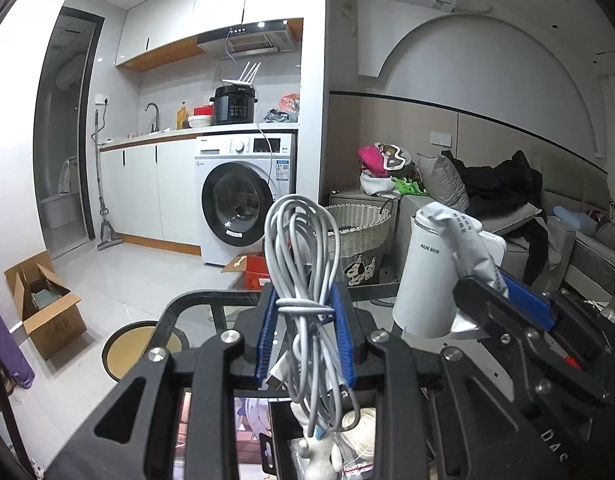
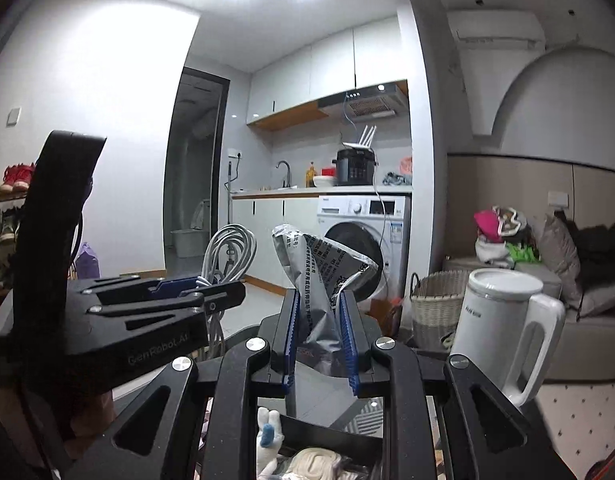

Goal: Organize soft objects
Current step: 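Hold the cable coil and sachet raised in both tools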

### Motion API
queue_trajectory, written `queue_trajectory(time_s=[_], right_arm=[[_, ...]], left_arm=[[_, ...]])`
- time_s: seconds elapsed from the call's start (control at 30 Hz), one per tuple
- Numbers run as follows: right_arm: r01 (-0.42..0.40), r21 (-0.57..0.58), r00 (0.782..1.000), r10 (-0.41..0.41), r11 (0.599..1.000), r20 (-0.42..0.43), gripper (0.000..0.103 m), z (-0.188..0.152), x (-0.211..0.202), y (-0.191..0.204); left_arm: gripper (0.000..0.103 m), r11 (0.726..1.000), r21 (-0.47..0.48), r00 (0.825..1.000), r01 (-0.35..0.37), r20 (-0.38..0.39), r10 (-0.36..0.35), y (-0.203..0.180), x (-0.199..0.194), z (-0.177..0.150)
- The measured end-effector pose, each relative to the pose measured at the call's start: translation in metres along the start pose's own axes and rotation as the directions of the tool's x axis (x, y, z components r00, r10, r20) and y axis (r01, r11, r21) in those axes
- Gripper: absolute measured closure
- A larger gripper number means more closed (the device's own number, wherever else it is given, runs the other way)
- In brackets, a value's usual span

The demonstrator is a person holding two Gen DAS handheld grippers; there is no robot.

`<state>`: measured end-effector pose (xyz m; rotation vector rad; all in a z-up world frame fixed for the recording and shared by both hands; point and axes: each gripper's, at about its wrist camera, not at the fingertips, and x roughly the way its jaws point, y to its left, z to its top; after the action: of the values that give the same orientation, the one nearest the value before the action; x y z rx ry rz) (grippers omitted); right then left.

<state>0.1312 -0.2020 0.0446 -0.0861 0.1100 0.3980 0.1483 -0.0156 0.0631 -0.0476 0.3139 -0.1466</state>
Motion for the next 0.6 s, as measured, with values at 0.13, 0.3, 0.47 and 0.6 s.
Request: queue_trajectory(time_s=[0.13, 0.3, 0.47, 0.6], right_arm=[[-0.012, -0.012, 1.000, 0.012, 1.000, -0.009, 0.084, -0.0021, 0.0040, 0.0021], [-0.010, -0.007, 1.000, 0.010, 1.000, 0.000, 0.084, -0.0005, 0.0036, -0.0027], [-0.005, -0.007, 1.000, 0.005, 1.000, -0.006, 0.084, -0.0018, 0.0054, -0.0024], [-0.012, -0.020, 1.000, 0.012, 1.000, -0.009, 0.084, -0.0035, 0.0030, 0.0021]], left_arm=[[0.078, 1.000, 0.011, 1.000, 0.000, -0.007, 0.001, -0.0044, 0.0023, -0.0011], [0.078, 1.000, 0.023, 1.000, -0.006, 0.000, 0.006, -0.0021, -0.0022, 0.0011], [0.078, 1.000, 0.008, 1.000, -0.010, -0.001, 0.010, 0.0007, -0.0013, 0.0009], [0.078, 1.000, 0.012, 1.000, -0.016, 0.001, 0.015, -0.0026, -0.0029, -0.0030]])
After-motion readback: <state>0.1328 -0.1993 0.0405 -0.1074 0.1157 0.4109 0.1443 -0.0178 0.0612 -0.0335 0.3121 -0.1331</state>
